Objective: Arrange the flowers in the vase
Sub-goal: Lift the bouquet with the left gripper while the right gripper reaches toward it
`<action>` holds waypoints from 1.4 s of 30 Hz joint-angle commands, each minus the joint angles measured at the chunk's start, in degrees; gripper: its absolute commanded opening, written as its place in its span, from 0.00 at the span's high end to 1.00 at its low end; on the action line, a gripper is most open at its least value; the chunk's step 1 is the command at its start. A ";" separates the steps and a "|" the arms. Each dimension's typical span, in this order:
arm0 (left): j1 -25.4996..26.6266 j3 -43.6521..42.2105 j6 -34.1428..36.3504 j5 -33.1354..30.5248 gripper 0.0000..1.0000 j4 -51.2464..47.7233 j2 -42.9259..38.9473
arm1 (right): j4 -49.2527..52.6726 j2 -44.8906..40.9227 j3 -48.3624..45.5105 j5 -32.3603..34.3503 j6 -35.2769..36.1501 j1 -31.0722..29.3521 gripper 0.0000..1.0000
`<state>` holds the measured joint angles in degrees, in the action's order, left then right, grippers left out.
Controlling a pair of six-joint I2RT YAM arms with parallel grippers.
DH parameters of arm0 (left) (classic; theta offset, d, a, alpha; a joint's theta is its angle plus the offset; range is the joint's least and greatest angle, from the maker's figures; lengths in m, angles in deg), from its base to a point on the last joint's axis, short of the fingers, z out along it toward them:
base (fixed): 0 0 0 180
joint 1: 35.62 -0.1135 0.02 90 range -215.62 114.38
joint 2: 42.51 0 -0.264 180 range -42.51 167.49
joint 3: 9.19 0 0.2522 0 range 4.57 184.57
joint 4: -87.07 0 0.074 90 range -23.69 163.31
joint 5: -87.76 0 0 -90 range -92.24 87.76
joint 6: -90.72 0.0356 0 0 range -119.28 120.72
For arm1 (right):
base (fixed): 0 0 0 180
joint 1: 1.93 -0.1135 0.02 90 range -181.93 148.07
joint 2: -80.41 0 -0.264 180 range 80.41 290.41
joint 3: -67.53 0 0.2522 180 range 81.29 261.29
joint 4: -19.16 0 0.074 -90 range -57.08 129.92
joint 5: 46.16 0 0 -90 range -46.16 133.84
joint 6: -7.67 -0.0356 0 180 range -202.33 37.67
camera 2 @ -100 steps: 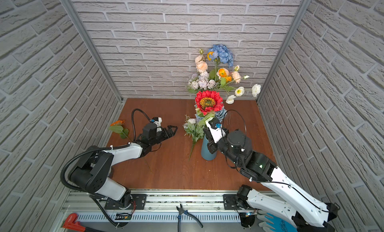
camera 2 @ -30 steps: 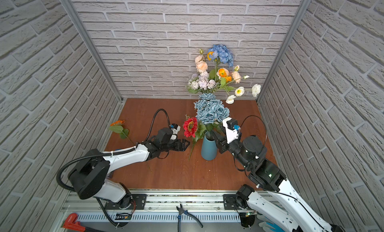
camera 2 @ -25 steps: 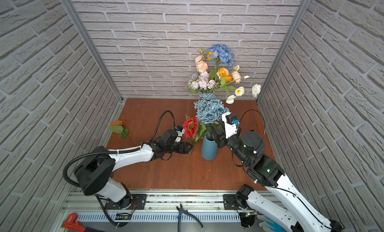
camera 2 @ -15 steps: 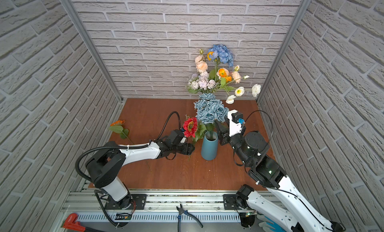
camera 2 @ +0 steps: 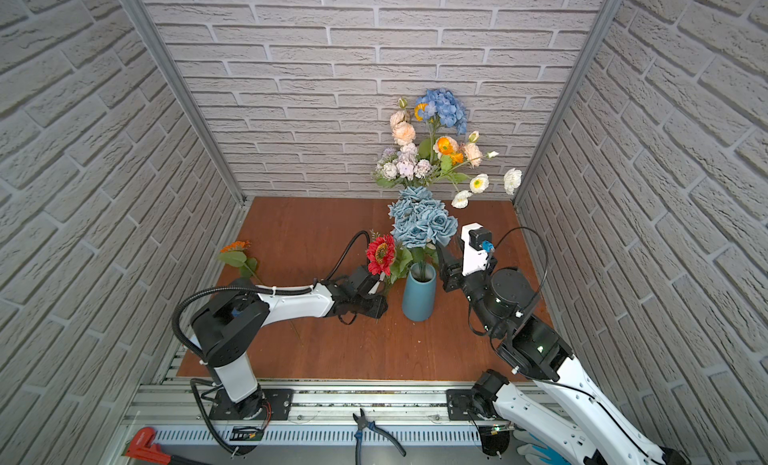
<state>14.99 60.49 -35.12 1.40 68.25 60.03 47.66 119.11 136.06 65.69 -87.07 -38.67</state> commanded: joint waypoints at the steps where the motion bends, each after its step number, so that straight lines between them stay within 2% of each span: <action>1: 0.19 1.12 0.25 -1.08 0.53 -1.07 0.82 | -2.61 0.89 0.34 0.09 -0.28 0.44 0.47; 8: -0.11 1.05 -0.07 -1.16 0.71 -0.54 1.54 | -2.79 0.79 0.17 -0.22 -0.89 0.70 0.47; 12: -0.63 1.04 -0.59 -0.66 0.76 -0.39 2.09 | -2.44 0.44 0.24 -0.18 -0.98 0.78 0.47; 23: -3.01 -1.94 -2.63 0.08 0.99 2.08 -0.67 | -2.20 0.50 -0.01 -0.26 -1.51 0.87 0.47; 30: -6.62 -5.08 -4.94 1.91 1.00 5.12 -4.38 | -2.51 0.33 0.00 -0.29 -1.72 0.91 0.47; 34: -9.94 -7.72 -6.09 2.54 1.00 7.55 -9.65 | -2.96 0.54 0.17 -0.40 -1.78 0.96 0.47; 42: -15.48 -9.21 -3.89 -1.91 1.00 8.96 -22.32 | -4.53 2.46 1.57 -3.88 -1.96 1.07 0.47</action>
<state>0.65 51.66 -40.36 2.28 72.56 41.78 47.05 121.16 136.25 64.05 -88.16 -38.03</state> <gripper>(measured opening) 0.083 0.533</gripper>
